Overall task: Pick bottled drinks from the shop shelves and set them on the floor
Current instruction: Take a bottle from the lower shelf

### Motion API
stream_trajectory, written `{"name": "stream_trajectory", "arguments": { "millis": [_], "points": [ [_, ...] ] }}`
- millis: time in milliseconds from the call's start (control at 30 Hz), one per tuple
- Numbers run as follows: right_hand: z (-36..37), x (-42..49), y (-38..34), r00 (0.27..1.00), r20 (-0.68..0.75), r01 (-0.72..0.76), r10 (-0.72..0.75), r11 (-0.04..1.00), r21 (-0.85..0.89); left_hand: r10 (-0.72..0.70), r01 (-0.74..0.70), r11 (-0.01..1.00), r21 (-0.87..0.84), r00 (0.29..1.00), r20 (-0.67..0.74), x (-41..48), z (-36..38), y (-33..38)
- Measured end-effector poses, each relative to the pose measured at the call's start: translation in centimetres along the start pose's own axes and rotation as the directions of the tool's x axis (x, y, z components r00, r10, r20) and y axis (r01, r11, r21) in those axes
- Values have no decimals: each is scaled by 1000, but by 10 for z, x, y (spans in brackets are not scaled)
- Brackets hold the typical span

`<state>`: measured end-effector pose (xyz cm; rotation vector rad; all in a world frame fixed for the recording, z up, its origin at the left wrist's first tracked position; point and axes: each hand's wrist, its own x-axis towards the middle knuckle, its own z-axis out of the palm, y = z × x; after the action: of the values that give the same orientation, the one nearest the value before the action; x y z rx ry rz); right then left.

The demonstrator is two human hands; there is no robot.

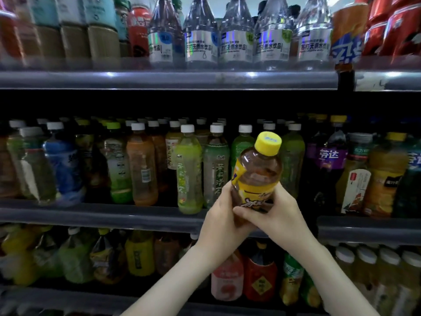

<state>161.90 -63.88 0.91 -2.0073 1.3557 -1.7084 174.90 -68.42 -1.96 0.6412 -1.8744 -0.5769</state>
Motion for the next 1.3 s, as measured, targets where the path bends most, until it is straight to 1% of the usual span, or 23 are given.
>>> {"name": "stream_trajectory", "arguments": {
  "millis": [67,167,233,333,533,633,700,833,900,1033,1133,1233,1300],
  "points": [
    [10,-1,-6,997,49,-62,60,998,32,-78,78,997,-12,997,12,-10,-16,-9],
    [29,-4,-12,985,111,-138,134,990,28,-180,180,984,-14,983,22,-22,-39,-22],
    [48,-6,-13,968,151,-203,198,979,17,-222,223,974,-28,975,27,-32,-53,-31],
    [78,-11,-12,952,134,-279,277,960,-1,-248,249,968,-19,968,27,-47,-68,-38],
    [115,-31,-17,947,102,-313,304,947,77,-301,298,953,54,949,95,-73,-108,-33],
    [130,-35,-22,950,114,-307,292,942,137,-327,319,943,96,940,95,-85,-128,-24],
    [141,-36,-29,955,118,-289,271,942,172,-343,331,931,152,937,59,-95,-142,-18],
    [163,-39,-43,964,96,-266,249,926,269,-344,332,880,339,939,-28,-119,-171,-21],
    [172,-42,-51,966,71,-258,248,914,313,-346,359,847,394,932,-105,-131,-184,-31],
    [186,-38,-67,967,-31,-223,254,894,390,-358,446,802,397,891,-278,-140,-206,-51],
    [202,-27,-73,974,-84,-160,212,897,411,-367,504,781,369,848,-382,-133,-231,-67],
    [229,-10,-79,975,-152,-90,161,914,396,-343,518,776,361,826,-448,-116,-265,-84],
    [254,5,-82,971,-187,-68,150,920,386,-307,492,788,370,835,-457,-98,-292,-96]
  ]
}}
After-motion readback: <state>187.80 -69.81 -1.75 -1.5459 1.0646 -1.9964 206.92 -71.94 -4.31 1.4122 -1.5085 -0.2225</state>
